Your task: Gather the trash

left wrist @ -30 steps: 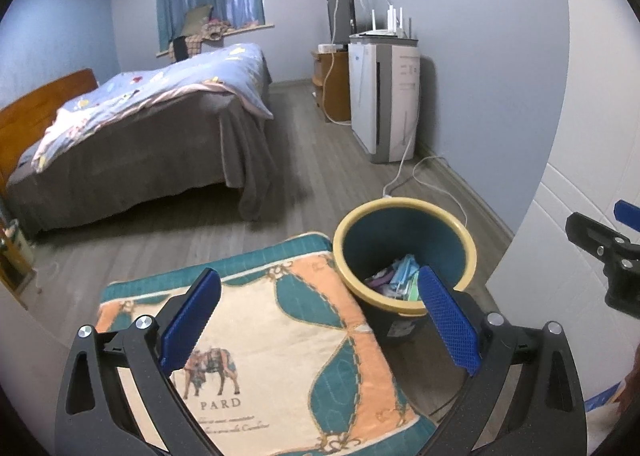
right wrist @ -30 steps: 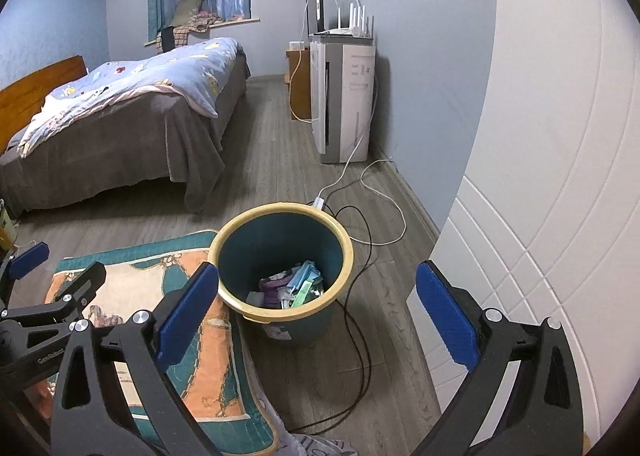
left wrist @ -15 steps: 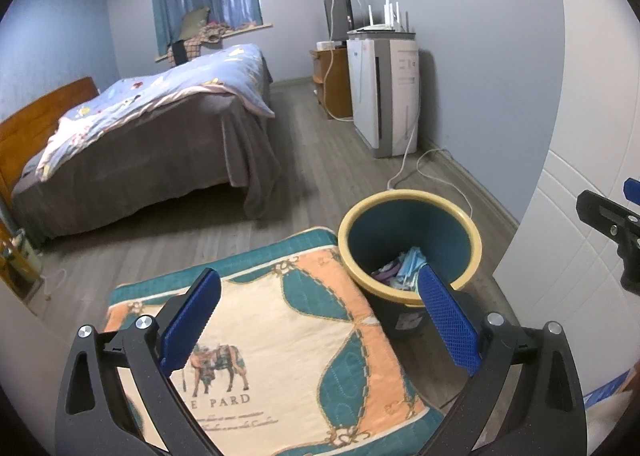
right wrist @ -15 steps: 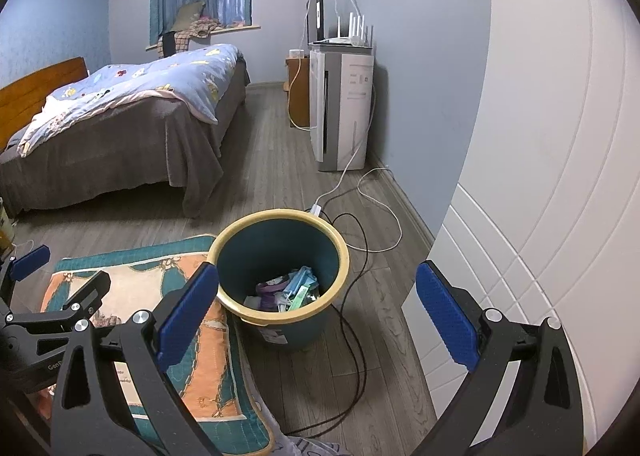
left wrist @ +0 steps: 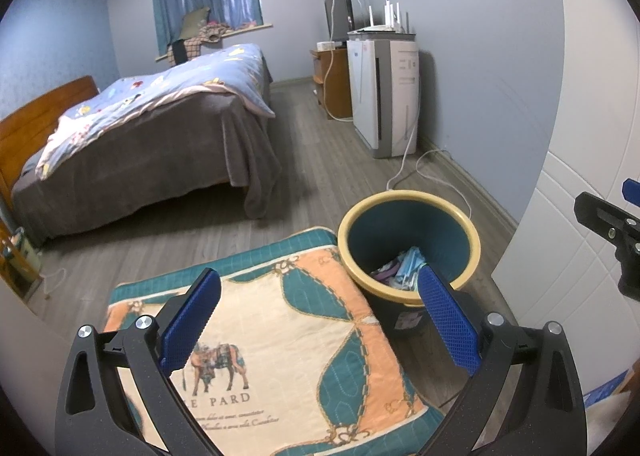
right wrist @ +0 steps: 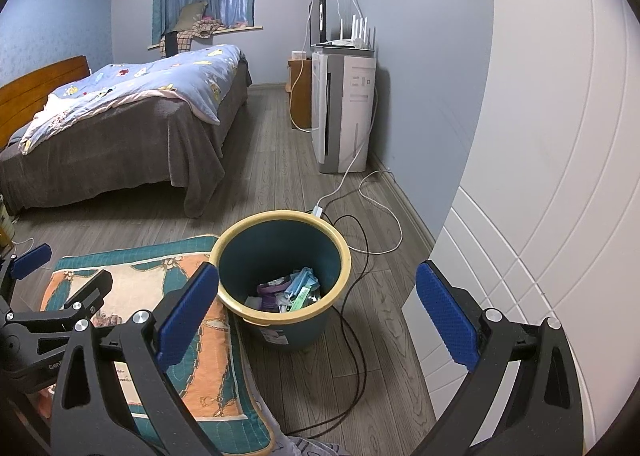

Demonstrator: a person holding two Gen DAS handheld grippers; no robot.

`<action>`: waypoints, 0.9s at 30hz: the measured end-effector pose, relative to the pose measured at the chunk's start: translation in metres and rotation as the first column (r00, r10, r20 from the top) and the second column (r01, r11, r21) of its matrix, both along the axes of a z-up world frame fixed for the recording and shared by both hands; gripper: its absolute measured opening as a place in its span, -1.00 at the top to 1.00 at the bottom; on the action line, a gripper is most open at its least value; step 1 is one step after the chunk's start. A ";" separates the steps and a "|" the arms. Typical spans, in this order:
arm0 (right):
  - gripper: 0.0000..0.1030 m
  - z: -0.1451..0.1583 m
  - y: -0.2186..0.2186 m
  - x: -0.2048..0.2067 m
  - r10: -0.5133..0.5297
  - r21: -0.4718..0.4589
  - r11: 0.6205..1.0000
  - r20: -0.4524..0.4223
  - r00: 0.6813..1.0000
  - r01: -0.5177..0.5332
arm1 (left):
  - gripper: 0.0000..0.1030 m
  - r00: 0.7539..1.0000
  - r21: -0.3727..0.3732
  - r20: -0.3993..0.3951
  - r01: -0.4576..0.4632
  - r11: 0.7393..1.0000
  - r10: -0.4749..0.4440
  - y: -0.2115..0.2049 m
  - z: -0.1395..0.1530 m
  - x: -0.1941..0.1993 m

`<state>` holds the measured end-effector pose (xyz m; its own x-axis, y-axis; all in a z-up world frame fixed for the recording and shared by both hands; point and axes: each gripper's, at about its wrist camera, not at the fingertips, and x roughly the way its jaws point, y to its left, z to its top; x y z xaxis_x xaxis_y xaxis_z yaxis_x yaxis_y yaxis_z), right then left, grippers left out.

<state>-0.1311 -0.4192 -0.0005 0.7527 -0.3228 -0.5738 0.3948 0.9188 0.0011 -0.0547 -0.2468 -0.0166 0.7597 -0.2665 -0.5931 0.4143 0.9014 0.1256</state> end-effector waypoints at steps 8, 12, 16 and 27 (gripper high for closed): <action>-0.89 0.001 0.001 0.000 -0.001 -0.001 1.000 0.000 1.000 0.001 | -0.90 1.000 -0.001 0.002 0.002 1.000 -0.002 0.001 0.001 -0.001; -0.89 0.001 0.001 0.000 0.001 -0.001 1.000 0.002 1.000 -0.001 | -0.90 1.000 0.000 0.003 0.002 1.000 -0.002 0.001 0.001 -0.001; -0.89 0.002 0.000 -0.001 0.001 -0.001 1.000 0.003 1.000 -0.001 | -0.90 1.000 0.000 0.003 0.000 1.000 0.000 0.001 0.001 -0.002; -0.89 0.003 0.000 -0.001 0.003 -0.001 1.000 0.001 1.000 -0.003 | -0.90 1.000 -0.011 -0.006 0.008 1.000 -0.008 0.004 0.007 -0.002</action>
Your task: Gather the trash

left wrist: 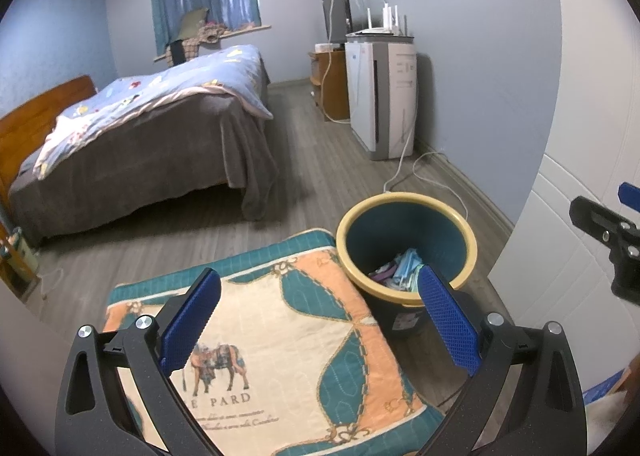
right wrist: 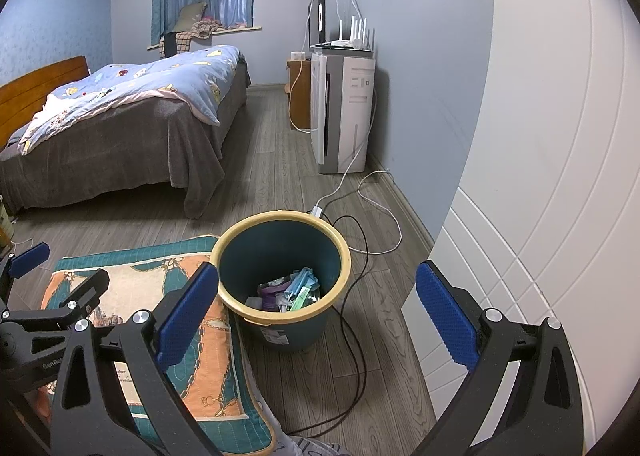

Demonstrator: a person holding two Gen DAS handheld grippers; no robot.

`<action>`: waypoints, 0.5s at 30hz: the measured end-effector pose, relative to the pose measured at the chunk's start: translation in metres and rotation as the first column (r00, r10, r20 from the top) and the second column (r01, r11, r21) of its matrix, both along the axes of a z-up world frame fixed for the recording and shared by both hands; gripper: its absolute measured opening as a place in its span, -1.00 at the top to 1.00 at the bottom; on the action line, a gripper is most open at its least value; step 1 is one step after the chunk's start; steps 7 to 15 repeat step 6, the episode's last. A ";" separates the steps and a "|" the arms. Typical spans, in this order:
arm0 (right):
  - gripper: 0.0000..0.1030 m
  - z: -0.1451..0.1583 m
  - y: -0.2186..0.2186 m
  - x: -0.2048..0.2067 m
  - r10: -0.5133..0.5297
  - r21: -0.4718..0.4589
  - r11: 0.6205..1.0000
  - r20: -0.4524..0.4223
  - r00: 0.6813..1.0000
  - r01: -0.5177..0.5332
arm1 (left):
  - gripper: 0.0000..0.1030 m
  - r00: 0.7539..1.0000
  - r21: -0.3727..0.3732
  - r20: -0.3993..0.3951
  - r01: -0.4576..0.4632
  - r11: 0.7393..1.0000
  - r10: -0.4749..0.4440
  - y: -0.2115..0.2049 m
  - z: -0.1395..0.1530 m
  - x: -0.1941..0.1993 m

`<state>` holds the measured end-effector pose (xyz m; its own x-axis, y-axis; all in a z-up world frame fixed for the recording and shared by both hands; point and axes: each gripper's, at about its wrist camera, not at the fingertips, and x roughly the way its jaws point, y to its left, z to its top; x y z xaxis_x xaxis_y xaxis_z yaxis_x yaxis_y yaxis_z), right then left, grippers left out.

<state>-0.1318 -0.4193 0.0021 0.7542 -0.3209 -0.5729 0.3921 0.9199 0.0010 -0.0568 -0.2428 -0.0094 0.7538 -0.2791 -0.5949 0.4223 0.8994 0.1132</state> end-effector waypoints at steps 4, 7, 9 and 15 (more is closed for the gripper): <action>-0.89 0.000 0.000 0.000 -0.002 0.001 1.000 -0.001 1.000 0.002 | -0.90 1.000 -0.022 -0.012 0.011 1.000 -0.011 0.002 0.003 0.000; -0.89 0.000 0.000 0.000 -0.002 0.002 1.000 -0.003 1.000 0.002 | -0.90 1.000 -0.013 -0.005 0.012 1.000 -0.012 0.002 0.004 -0.001; -0.89 0.000 0.000 0.000 -0.002 0.002 1.000 -0.003 1.000 0.002 | -0.90 1.000 -0.013 -0.005 0.012 1.000 -0.012 0.002 0.004 -0.001; -0.89 0.000 0.000 0.000 -0.002 0.002 1.000 -0.003 1.000 0.002 | -0.90 1.000 -0.013 -0.005 0.012 1.000 -0.012 0.002 0.004 -0.001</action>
